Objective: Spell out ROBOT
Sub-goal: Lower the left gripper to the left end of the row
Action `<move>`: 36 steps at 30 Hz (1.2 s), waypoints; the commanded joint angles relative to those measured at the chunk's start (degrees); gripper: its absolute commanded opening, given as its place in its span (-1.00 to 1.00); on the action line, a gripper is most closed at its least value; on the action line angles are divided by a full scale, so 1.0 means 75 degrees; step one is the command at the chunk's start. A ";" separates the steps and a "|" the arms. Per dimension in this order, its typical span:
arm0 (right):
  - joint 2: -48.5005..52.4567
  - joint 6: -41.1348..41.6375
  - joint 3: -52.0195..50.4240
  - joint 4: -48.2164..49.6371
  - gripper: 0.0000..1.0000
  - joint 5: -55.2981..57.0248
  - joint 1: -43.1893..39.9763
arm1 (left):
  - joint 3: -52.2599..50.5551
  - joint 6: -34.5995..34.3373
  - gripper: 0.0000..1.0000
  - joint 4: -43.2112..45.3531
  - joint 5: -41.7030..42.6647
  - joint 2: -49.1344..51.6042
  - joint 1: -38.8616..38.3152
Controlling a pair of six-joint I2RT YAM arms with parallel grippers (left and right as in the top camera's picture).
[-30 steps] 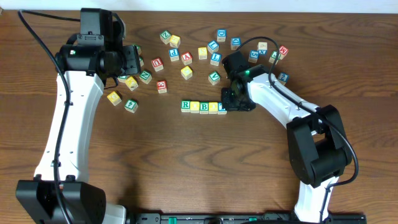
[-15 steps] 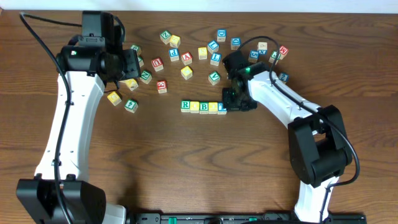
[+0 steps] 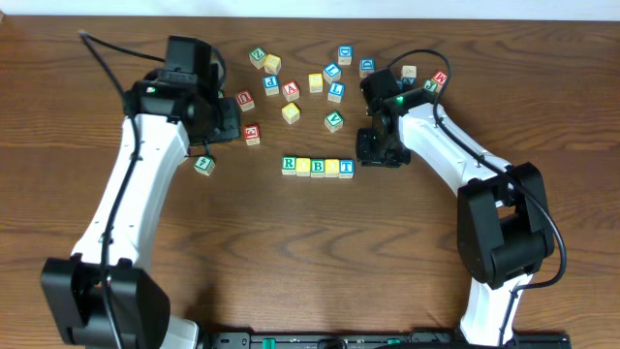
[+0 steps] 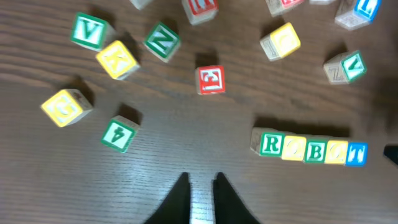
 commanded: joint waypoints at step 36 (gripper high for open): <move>-0.0187 -0.0052 0.0140 -0.0003 -0.02 0.0076 -0.0117 | -0.0070 0.1547 -0.85 -0.0067 0.1303 0.2704 -0.0758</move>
